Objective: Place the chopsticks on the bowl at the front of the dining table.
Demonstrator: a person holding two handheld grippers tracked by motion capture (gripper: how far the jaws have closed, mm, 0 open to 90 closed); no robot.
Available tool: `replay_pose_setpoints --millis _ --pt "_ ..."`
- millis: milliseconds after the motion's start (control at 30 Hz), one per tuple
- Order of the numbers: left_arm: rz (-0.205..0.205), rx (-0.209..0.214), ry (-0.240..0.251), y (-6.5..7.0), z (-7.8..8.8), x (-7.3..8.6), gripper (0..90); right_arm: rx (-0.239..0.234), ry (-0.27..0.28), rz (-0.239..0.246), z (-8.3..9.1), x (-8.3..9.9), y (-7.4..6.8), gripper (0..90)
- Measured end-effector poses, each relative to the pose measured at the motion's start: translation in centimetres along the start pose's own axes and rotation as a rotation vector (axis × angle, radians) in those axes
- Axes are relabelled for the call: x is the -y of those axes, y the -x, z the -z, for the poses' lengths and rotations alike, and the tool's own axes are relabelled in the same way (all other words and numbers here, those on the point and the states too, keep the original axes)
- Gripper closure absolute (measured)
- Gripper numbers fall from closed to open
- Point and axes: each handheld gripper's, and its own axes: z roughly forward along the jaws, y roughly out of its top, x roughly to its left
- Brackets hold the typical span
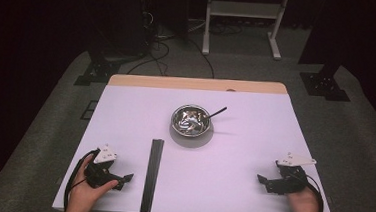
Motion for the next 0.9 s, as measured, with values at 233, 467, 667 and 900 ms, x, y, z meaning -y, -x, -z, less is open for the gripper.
replay_pose_setpoints --millis 233,467,667,900 --pt "0.001 0.0 0.0 0.0 0.0 0.0 0.4 -0.001 0.0 -0.001 0.0 0.0 0.0 9.1" --pt "0.019 -0.012 0.022 -0.4 0.5 0.2 9.9 -0.001 0.0 0.0 0.0 0.0 0.0 9.1" --pt "0.028 -0.018 0.02 -0.9 0.7 0.1 15.9 -0.001 0.0 0.0 0.0 0.0 0.0 9.1" --pt "0.06 -0.007 0.026 -1.1 0.7 -0.3 22.3 0.0 0.0 0.0 0.0 0.0 0.0 9.1"
